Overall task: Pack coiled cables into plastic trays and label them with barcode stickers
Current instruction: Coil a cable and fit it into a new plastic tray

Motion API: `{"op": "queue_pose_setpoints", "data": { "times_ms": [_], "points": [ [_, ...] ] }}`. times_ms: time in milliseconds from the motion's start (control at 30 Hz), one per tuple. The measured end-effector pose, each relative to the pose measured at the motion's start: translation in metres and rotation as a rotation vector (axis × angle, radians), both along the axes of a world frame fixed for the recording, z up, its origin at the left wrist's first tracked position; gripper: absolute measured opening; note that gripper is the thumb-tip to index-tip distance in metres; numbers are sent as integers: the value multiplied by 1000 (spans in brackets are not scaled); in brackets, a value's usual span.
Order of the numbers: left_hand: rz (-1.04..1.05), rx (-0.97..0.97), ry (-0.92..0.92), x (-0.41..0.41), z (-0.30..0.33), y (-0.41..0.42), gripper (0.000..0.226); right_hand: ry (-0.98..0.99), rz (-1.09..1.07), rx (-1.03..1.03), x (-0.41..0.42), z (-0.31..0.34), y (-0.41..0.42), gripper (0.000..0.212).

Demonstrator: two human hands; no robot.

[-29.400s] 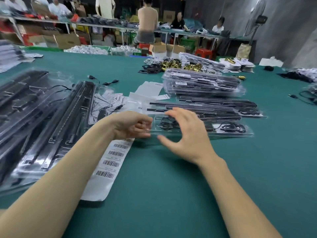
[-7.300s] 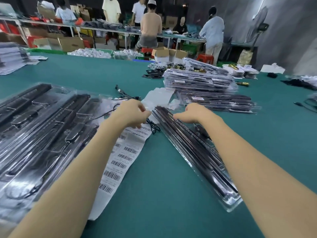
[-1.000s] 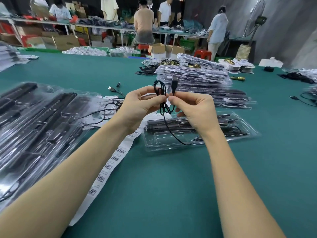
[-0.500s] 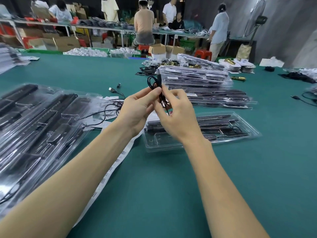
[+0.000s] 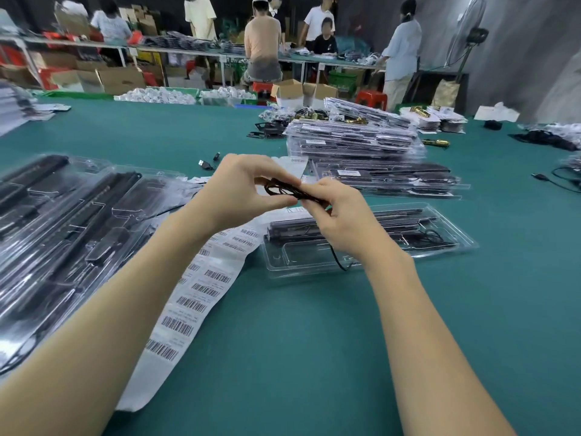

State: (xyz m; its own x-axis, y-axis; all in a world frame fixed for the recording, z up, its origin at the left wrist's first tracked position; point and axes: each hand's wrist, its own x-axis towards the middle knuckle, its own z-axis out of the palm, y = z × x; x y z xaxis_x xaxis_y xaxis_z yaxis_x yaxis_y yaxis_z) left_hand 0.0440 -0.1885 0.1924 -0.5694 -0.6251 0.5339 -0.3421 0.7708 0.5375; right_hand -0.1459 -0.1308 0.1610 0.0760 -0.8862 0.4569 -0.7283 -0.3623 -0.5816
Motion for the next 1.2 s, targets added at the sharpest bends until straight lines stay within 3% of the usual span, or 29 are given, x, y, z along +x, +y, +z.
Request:
{"op": "queue_pose_setpoints", "data": {
  "times_ms": [100, 233, 367, 467, 567, 700, 767, 867, 967, 1100, 1200],
  "points": [
    [41, -36, -12, -3, -1, 2, 14, -15, -10, 40, 0, 0, 2, 30],
    [67, 154, 89, -13, -7, 5, 9, -131, -71, 26, -2, 0, 3, 28],
    [95, 374, 262, -19, -12, 5, 8, -436, -134, 86, -5, 7, 3, 34],
    [154, 495, 425, -20, -19, 2, 9, -687, -106, 242, -15, 14, 7, 21],
    [174, 596, 536, -23, -25, 1, 8, -755, -25, 365, -17, 14, 11, 7],
    [-18, 881, 738, -23, -25, -1, 10, -838, -1, 430, -10, 12, 13, 5],
    [-181, 999, 756, -20, -23, -3, 13, -844, 3, 486, -9, 12, 15, 3],
    [-369, 1044, 621, -13, -19, -4, 8, -785, -6, 591, -12, 11, 17, 13],
    [-471, 948, 335, -1, -14, -5, 11, -762, 11, 652, -18, 9, 18, 15],
    [-431, 739, -44, 6, 6, 3, 17, -731, 37, 705, -21, 9, 16, 13],
    [-272, 422, -341, 1, 19, 13, 13, -628, -1, 737, -16, 16, 15, 18]
  ]
}}
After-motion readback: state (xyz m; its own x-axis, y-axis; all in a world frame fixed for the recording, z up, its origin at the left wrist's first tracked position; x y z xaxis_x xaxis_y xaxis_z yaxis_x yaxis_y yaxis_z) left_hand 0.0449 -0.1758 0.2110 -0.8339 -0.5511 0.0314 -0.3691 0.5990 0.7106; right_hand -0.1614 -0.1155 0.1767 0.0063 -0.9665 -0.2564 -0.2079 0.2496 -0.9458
